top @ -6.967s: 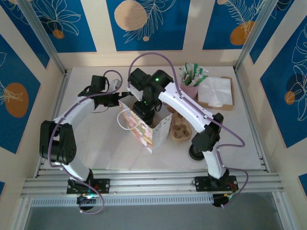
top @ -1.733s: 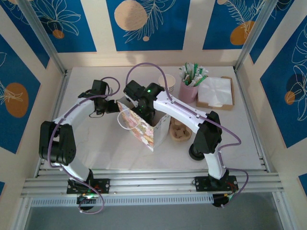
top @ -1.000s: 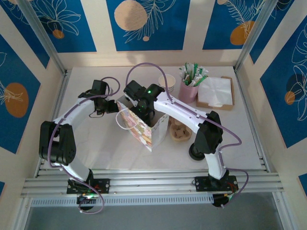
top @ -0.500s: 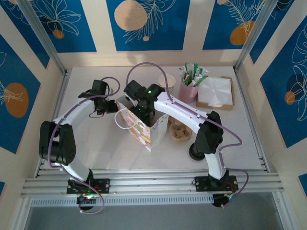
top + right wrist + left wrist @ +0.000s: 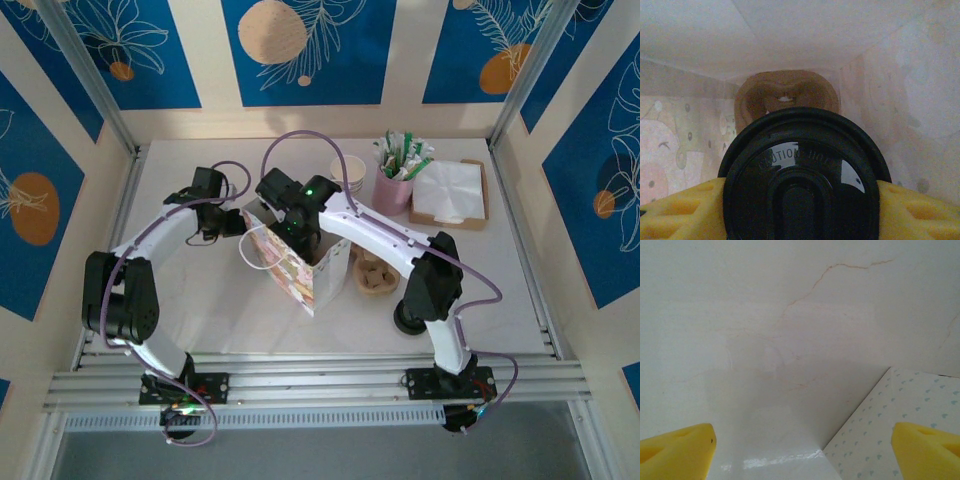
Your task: Pack the takeout coffee
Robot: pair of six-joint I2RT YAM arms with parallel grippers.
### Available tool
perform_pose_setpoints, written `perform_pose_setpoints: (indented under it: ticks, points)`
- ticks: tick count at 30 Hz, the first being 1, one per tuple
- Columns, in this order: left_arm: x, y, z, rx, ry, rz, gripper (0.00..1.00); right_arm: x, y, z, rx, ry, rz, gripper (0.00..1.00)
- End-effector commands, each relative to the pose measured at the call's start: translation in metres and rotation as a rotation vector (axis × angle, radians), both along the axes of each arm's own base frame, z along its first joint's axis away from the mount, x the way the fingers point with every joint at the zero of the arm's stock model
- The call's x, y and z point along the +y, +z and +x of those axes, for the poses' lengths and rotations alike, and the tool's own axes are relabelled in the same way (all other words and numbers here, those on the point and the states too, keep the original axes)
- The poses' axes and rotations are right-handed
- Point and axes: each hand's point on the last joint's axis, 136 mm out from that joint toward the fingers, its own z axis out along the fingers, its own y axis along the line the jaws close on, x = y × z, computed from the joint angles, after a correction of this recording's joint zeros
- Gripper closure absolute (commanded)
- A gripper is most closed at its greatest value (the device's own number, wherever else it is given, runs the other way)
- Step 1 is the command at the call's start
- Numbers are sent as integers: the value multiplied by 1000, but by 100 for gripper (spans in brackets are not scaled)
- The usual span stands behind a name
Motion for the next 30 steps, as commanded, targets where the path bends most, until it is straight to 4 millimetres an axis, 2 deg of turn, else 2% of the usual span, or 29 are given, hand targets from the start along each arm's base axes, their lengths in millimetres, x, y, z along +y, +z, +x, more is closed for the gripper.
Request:
perform_pose_setpoints:
  ticks: [1,12,16,21,30]
  points:
    - [-3,1,-1,15,-18,-9,9,-21,-68,-31,199,-13,-187,47]
    - [-3,2,-1,13,-18,-9,10,-34,-97,-55,314,-22,-260,47]
    - [-1,2,-1,9,-14,-2,10,-34,-101,-61,336,-23,-260,47]
    - [-2,3,-2,7,-16,-5,10,-29,-99,-62,338,-24,-240,47]
    - [-2,2,-1,6,-16,-3,10,-17,-82,-53,296,-29,-166,47]
